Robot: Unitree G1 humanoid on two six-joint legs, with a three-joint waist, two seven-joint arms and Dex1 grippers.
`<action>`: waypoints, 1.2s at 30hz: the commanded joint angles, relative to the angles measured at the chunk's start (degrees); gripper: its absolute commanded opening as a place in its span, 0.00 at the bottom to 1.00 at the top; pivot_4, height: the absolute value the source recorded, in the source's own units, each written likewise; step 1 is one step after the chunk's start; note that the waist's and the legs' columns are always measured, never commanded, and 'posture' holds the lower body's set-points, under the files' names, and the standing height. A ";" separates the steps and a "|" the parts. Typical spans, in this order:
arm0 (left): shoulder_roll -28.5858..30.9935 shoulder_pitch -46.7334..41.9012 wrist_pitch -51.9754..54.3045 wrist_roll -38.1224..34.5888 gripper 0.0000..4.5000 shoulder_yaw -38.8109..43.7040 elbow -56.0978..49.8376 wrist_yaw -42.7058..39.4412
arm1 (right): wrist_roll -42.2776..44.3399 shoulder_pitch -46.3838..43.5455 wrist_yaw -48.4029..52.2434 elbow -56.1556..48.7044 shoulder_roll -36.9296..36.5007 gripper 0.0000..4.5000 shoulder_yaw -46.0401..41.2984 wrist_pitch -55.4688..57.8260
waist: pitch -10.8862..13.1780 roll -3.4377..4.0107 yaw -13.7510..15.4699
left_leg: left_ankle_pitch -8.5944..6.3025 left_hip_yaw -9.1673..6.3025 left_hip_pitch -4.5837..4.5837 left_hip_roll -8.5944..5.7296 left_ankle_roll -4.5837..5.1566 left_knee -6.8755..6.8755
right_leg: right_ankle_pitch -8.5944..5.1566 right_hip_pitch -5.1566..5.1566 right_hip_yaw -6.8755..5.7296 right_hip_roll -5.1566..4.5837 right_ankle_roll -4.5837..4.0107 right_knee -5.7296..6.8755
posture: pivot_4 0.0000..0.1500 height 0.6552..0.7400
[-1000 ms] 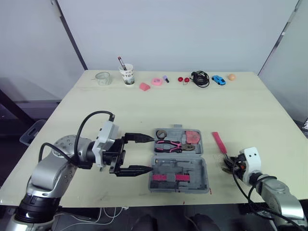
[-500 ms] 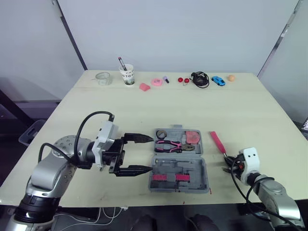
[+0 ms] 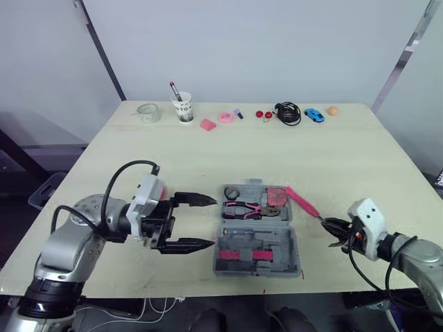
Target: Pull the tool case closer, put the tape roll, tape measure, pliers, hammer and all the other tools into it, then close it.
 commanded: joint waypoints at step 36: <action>8.65 4.38 -12.44 2.69 1.00 2.50 11.93 -9.65 | -18.32 -34.50 12.24 2.12 0.29 0.01 40.36 9.87 | 0.03 -0.09 0.08 | 0.00 0.01 -0.11 0.05 0.00 0.02 | -0.05 -0.10 -0.19 -0.07 -0.10 0.01 | 1.00 1.00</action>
